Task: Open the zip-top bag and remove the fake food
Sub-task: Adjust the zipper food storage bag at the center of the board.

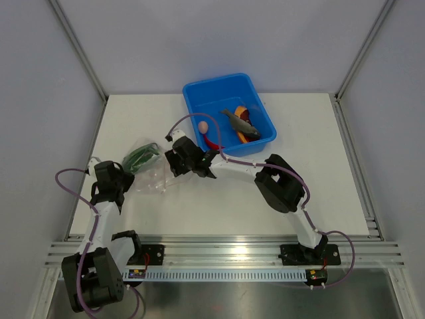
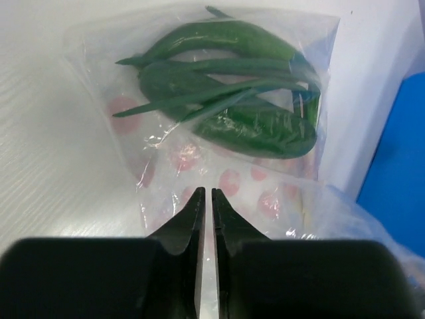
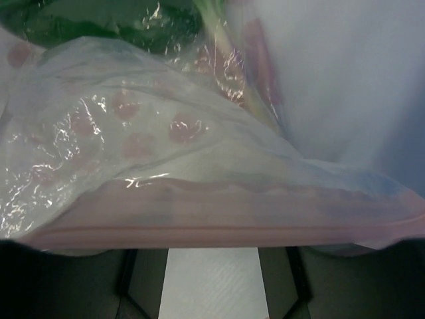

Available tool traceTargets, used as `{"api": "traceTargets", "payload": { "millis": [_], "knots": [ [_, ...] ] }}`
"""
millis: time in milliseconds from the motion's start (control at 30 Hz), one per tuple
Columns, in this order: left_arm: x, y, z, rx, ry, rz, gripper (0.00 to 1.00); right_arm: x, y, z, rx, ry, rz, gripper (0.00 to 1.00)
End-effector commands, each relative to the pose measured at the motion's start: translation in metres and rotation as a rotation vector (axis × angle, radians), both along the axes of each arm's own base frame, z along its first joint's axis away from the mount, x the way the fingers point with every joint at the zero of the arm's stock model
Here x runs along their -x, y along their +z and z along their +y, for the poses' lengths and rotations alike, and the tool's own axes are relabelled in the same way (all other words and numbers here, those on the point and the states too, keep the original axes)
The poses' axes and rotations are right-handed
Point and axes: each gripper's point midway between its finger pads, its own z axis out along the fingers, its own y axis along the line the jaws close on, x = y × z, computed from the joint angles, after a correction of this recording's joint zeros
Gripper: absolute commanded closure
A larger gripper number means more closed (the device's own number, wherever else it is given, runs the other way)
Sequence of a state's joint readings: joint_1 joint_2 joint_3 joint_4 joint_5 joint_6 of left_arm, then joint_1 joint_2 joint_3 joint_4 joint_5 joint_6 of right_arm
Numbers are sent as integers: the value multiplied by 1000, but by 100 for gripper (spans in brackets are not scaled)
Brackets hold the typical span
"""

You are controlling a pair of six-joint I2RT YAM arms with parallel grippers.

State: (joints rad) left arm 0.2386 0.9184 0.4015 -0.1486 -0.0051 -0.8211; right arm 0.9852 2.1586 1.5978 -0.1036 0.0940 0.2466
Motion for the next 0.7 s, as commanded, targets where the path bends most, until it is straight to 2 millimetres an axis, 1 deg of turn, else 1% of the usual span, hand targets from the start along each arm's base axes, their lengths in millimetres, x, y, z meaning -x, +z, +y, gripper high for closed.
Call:
{"api": "traceTargets", "payload": {
  "millis": [0, 33, 67, 100, 133, 167, 233, 267, 300, 333, 367, 400, 433, 467, 500, 533, 567, 600, 633, 667],
  "knots": [
    [-2, 13, 10, -37, 40, -38, 83, -25, 11, 4, 13, -58, -43, 42],
    [-2, 18, 15, -57, 58, -49, 68, -30, 17, 7, 2, -60, -55, 41],
    [-2, 22, 16, -73, 49, -52, 56, -31, 17, 6, 3, -61, -56, 38],
    [-4, 26, 16, -84, 41, -61, 41, -30, 21, 8, -8, -54, -59, 37],
    [-5, 29, 13, -80, 15, -70, 29, -27, 20, 8, -13, -48, -51, 36],
    [-7, 32, 12, -87, 0, -78, 13, -25, 29, 10, -39, -40, -54, 34],
    [-9, 35, 11, -87, -7, -89, 3, -16, 41, 8, -81, -25, -44, 33],
    [-10, 36, 10, -88, -16, -99, 1, -14, 44, 6, -92, -23, -39, 33],
    [-12, 39, 8, -85, -28, -106, 1, -8, 40, 1, -89, -25, -24, 33],
    [-12, 38, 8, -90, -34, -103, 1, -5, 59, 1, -125, -14, -35, 32],
    [-12, 38, 8, -91, -35, -102, 1, -2, 63, -1, -138, -6, -36, 32],
    [-13, 39, 9, -93, -34, -103, 1, 6, 58, -7, -135, 3, -21, 31],
    [-13, 40, 9, -94, -36, -104, 1, 9, 79, -8, -180, 10, -33, 30],
    [-12, 38, 10, -94, -25, -88, 1, 14, 83, -9, -193, 18, -29, 30],
    [-11, 35, 15, -101, -2, -71, 1, 20, 80, -14, -192, 24, -14, 29],
    [-12, 35, 16, -94, 9, -65, 1, 27, 97, -15, -232, 42, -6, 29],
    [-13, 33, 16, -86, 14, -57, 1, 32, 102, -17, -249, 47, 1, 28],
    [-15, 29, 15, -72, 15, -44, 1, 41, 92, -24, -236, 52, 28, 28],
    [-18, 28, 12, -43, 9, -55, 1, 46, 113, -21, -308, 72, 16, 27],
    [-19, 26, 10, -29, 5, -56, 1, 50, 116, -24, -322, 75, 23, 27]
  ]
}}
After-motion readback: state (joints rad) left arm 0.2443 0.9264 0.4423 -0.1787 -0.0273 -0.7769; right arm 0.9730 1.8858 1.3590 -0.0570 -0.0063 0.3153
